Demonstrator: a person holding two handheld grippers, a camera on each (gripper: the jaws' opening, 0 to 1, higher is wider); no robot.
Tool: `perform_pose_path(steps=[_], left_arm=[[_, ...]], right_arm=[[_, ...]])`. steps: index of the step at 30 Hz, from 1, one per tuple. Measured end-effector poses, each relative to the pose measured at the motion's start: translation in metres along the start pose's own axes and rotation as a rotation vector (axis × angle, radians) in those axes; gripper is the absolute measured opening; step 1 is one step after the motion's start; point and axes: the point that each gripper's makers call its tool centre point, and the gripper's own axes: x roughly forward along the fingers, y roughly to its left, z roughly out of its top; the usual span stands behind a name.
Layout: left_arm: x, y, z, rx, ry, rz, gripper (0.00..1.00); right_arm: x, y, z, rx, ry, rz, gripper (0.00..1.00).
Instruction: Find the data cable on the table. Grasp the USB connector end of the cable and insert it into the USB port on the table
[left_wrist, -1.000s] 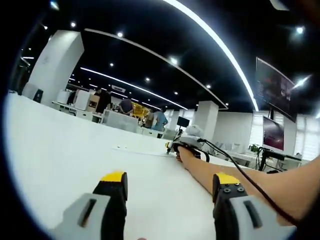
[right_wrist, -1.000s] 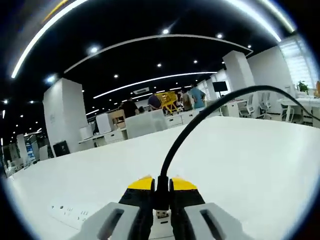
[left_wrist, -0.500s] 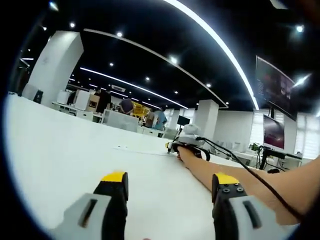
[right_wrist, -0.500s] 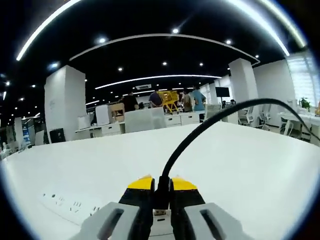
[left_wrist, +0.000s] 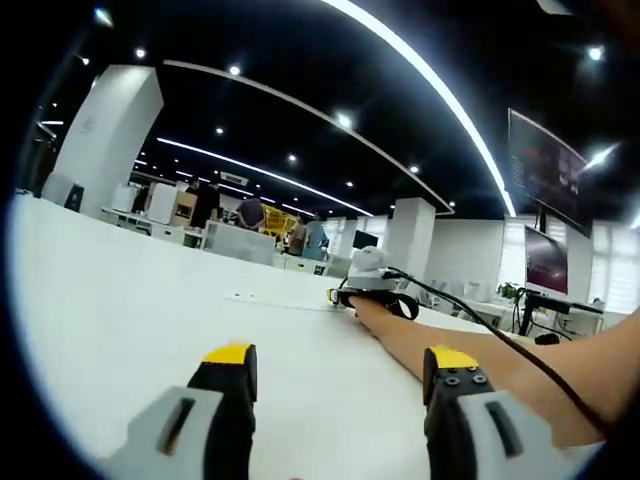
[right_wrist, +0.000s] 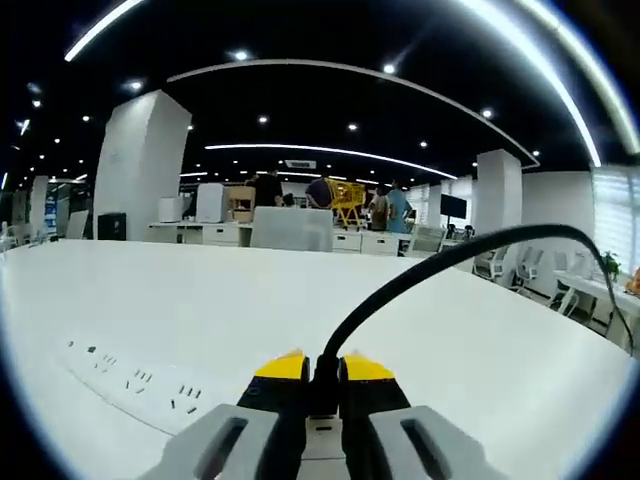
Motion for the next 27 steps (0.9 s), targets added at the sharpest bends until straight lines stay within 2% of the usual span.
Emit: perform_pose_path(steps=[2, 5, 13, 17, 22, 25, 27], left_arm=[[0.000, 0.000, 0.000, 0.002, 0.001, -0.002, 0.67], [0.000, 0.000, 0.000, 0.002, 0.001, -0.003, 0.67], [0.000, -0.001, 0.000, -0.001, 0.000, -0.005, 0.66], [0.001, -0.001, 0.000, -0.002, 0.000, -0.006, 0.66], [0.000, -0.001, 0.000, -0.004, -0.001, -0.006, 0.65], [0.001, -0.001, -0.001, 0.002, 0.003, -0.005, 0.65], [0.004, 0.001, -0.002, 0.003, 0.006, -0.007, 0.65]], right_arm=[[-0.001, 0.002, 0.000, -0.009, -0.015, 0.009, 0.13], [-0.001, 0.005, 0.001, 0.027, -0.022, 0.023, 0.13], [-0.002, 0.014, 0.002, 0.024, -0.032, 0.031, 0.12], [-0.002, 0.019, 0.002, -0.006, -0.034, 0.046, 0.12], [-0.002, 0.023, 0.002, -0.051, -0.021, 0.027, 0.12], [0.020, -0.006, 0.000, -0.161, -0.011, 0.012, 0.12], [0.018, -0.006, -0.001, -0.135, -0.013, 0.010, 0.12]])
